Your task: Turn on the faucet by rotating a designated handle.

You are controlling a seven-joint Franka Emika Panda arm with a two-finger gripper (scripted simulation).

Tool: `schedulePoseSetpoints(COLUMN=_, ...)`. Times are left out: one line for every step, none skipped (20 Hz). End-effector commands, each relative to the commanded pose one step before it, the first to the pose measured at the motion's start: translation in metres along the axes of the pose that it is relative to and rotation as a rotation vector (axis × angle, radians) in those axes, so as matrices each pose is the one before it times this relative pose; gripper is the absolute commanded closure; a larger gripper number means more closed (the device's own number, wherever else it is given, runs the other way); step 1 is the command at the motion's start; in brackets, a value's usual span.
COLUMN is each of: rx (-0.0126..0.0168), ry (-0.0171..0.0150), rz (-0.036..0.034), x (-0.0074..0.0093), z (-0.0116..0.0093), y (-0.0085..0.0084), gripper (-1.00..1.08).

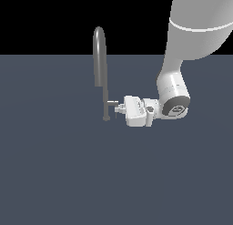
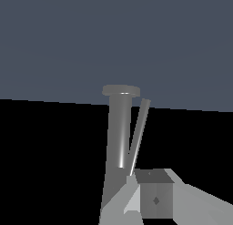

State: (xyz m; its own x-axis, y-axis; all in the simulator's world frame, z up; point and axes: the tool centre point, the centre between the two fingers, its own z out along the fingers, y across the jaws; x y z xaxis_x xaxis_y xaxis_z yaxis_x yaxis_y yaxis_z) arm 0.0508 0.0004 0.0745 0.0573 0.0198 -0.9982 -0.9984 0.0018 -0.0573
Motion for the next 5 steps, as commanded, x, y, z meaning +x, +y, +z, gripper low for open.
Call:
schedulePoseSetpoints(rx=0.01894, ry=0.01753, rz=0.04393, x=0.03414, z=-0.00029, y=0.00461, gripper=1.08)
schedulePoseSetpoints(rx=0.00065, ry=0.00069, rz=0.00302, x=0.00299, z=-0.00003, y=-0.00107, gripper=1.08)
schedulePoseSetpoints(rx=0.00065, ry=0.00069, rz=0.00302, x=0.00298, z=-0.00003, y=-0.00106, gripper=1.08)
schedulePoseSetpoints(rx=0.00064, ry=0.00069, rz=0.00298, x=0.00295, z=-0.00003, y=-0.00105, gripper=1.08)
schedulePoseSetpoints(rx=0.0, ry=0.0, rz=0.0, x=0.0, z=0.0, y=0.0, gripper=1.08)
